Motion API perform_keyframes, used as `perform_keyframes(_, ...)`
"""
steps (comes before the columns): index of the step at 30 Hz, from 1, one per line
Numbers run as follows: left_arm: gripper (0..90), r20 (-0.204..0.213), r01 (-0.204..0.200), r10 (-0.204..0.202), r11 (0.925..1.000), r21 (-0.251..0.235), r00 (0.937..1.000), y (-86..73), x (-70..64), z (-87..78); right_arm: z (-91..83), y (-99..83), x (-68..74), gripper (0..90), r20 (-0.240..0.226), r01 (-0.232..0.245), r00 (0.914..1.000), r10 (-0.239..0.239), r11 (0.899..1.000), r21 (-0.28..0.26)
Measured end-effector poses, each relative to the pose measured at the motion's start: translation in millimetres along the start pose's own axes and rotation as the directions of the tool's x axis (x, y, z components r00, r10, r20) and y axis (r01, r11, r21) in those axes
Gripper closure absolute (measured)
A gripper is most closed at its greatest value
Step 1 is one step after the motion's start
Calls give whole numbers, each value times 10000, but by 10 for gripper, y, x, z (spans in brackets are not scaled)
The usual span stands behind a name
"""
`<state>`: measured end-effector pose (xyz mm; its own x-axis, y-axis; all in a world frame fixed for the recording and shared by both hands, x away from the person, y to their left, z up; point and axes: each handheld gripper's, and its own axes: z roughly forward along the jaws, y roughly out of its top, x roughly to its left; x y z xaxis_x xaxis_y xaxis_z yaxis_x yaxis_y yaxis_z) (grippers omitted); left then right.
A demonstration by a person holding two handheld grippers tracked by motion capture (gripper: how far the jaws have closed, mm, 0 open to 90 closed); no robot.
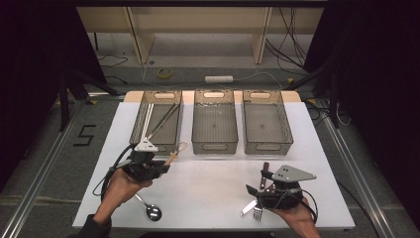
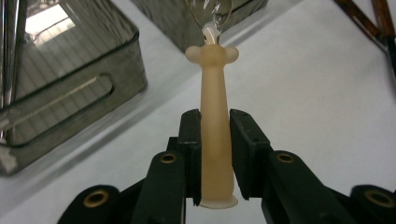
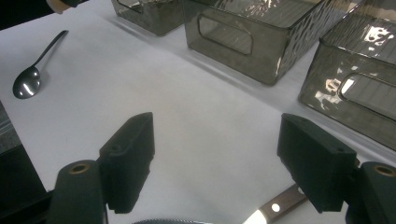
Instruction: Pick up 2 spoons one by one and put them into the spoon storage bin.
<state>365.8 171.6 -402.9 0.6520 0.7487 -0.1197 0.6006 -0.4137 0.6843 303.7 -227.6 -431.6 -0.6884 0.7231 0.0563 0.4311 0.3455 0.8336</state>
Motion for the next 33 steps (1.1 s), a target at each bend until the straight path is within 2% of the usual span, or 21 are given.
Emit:
perform_keyframes(6, 744, 99, -45, 48, 9995, -309, 9999, 125, 1, 60, -5, 1, -1, 269, -34, -47, 10000, 47, 9998, -175)
perform_keyframes(9, 744, 218, 104, -93, 9988, -488, 9997, 174, 6, 105, -3, 3, 1, 268, -24, -43, 10000, 42, 9998, -180)
perform_keyframes(17, 744, 284, 91, -72, 9979, -649, 9996, 323, -6, 217, -12, 2, -15, 265, 41, -188, 9998, 189, 9995, -260)
perform_keyframes(23, 744, 250, -83, 102, 9971, -763, 9996, 455, -47, 273, -5, 2, -14, 263, 23, -116, 9999, 117, 9995, -280)
perform_keyframes(27, 745, 340, 155, -123, 9953, -954, 9993, 544, -26, 309, -12, -1, -20, 262, 62, -175, 9998, 177, 9994, -283)
perform_keyframes(33, 744, 229, 181, -159, 9950, -984, 9996, 661, -21, 391, -13, 2, -20, 263, 76, -143, 9999, 146, 9995, -287)
